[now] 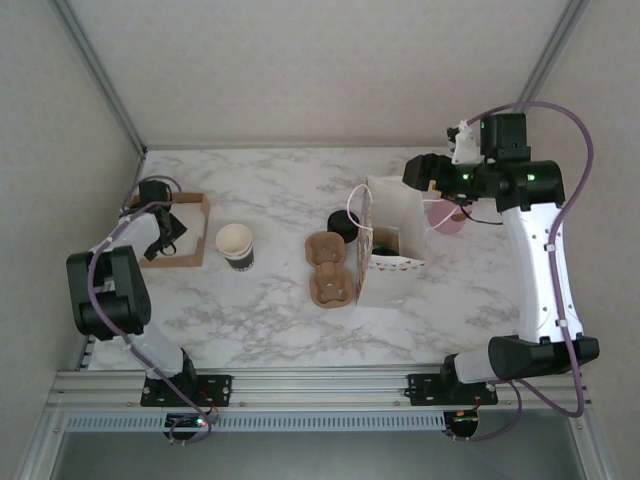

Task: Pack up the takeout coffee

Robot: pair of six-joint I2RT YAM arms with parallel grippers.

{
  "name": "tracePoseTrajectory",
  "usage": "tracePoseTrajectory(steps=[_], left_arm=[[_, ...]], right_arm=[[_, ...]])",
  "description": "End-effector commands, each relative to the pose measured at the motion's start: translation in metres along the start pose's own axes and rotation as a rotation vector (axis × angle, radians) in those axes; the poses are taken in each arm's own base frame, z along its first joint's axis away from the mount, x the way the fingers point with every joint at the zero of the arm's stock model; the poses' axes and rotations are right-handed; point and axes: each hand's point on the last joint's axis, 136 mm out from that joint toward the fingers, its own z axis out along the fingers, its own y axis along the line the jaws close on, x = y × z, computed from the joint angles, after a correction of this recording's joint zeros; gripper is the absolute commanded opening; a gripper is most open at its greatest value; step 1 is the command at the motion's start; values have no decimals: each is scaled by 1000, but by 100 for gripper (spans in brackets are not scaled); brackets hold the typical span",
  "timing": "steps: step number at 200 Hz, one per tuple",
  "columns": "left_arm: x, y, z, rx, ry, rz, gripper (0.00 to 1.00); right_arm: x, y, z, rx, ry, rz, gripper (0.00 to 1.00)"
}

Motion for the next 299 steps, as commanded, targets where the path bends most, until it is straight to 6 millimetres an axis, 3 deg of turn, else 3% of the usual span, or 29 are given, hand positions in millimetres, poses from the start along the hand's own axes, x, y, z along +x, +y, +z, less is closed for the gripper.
tracePoseTrajectory(steps=[1,96,125,151,162,213,257,275,299], left_arm=[[-8,-6,11,-10,19,38,71],[-6,-24,50,-21,107,96,74],[-5,-22,56,-43,116,107,65],[-2,-23,60,-40,125,111,49],[-3,-24,59,-36,123,107,44],[-16,-26,40,-19,79,94,43],[-27,-27,24,-6,44,85,38],[-29,-27,21,-2,38,83,30],[-32,-27,18,-2,31,83,30]], right_arm=[[7,0,-4,9,4,-20,79],[12,0,-5,2,8,-16,83],[12,-1,-3,0,10,-15,83],[11,1,-3,-6,10,-16,83],[11,1,-3,-10,9,-19,83],[12,1,-2,-11,13,-17,83],[13,0,-3,-7,10,-17,83],[13,1,-3,-10,10,-19,83],[14,0,-3,-10,11,-18,83]])
